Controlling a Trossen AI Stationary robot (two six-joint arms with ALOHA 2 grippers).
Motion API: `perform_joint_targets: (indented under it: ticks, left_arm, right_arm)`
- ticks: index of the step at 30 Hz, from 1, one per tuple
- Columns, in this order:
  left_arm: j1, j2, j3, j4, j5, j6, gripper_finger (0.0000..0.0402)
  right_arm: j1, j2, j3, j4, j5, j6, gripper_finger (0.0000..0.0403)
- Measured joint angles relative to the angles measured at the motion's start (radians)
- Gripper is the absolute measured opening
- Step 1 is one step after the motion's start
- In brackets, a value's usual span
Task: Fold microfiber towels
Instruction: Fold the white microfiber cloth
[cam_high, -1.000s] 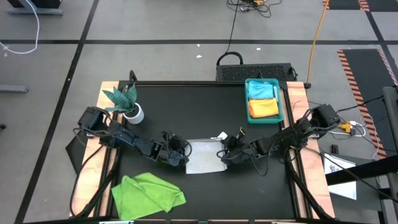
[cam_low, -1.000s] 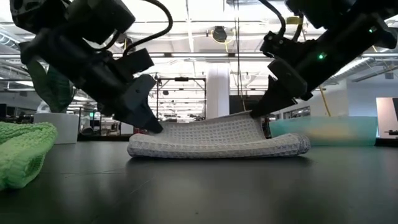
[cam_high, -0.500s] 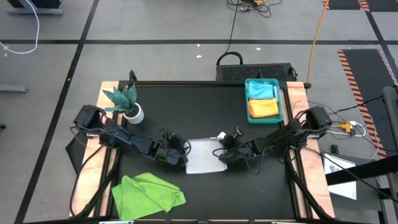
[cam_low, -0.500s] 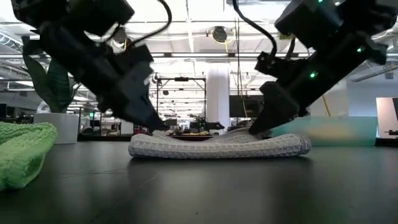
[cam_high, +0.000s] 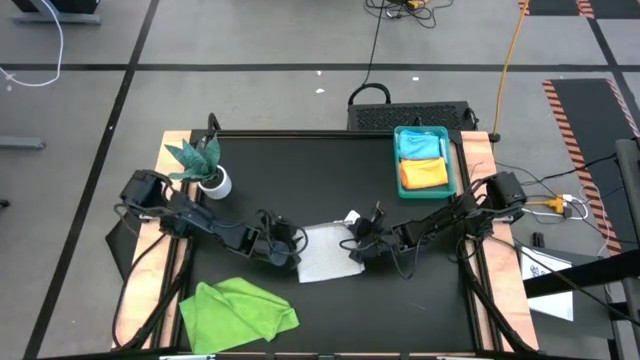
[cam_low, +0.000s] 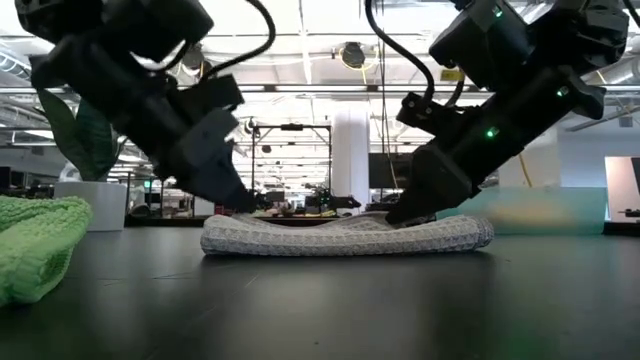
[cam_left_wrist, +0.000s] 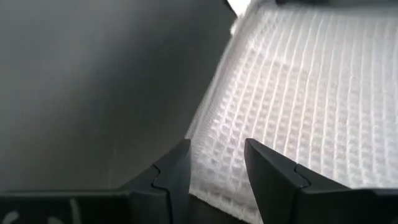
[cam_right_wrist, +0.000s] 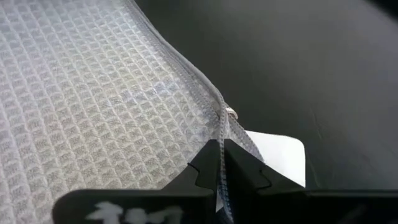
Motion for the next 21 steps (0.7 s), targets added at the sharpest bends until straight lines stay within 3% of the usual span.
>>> perform_joint_targets:
  ticks: [4, 11, 17, 21]
  left_arm:
    - [0.009, 0.013, 0.0, -0.065, 0.075, -0.024, 0.0152]
    - [-0.03, -0.037, 0.0, -0.159, 0.079, -0.113, 0.0152]
    - [-0.064, -0.072, 0.001, -0.12, 0.053, -0.115, 0.0152]
    - [-0.06, -0.025, 0.0, -0.114, 0.054, -0.124, 0.0152]
  right_arm:
    - [0.0, -0.026, 0.0, -0.001, 0.003, -0.047, 0.0046]
    - [-0.002, -0.121, 0.0, 0.028, 0.081, -0.046, 0.0112]
    - [-0.012, -0.082, 0.001, 0.138, -0.121, -0.047, 0.0116]
    - [-0.048, -0.006, 0.001, 0.235, -0.151, -0.024, 0.009]
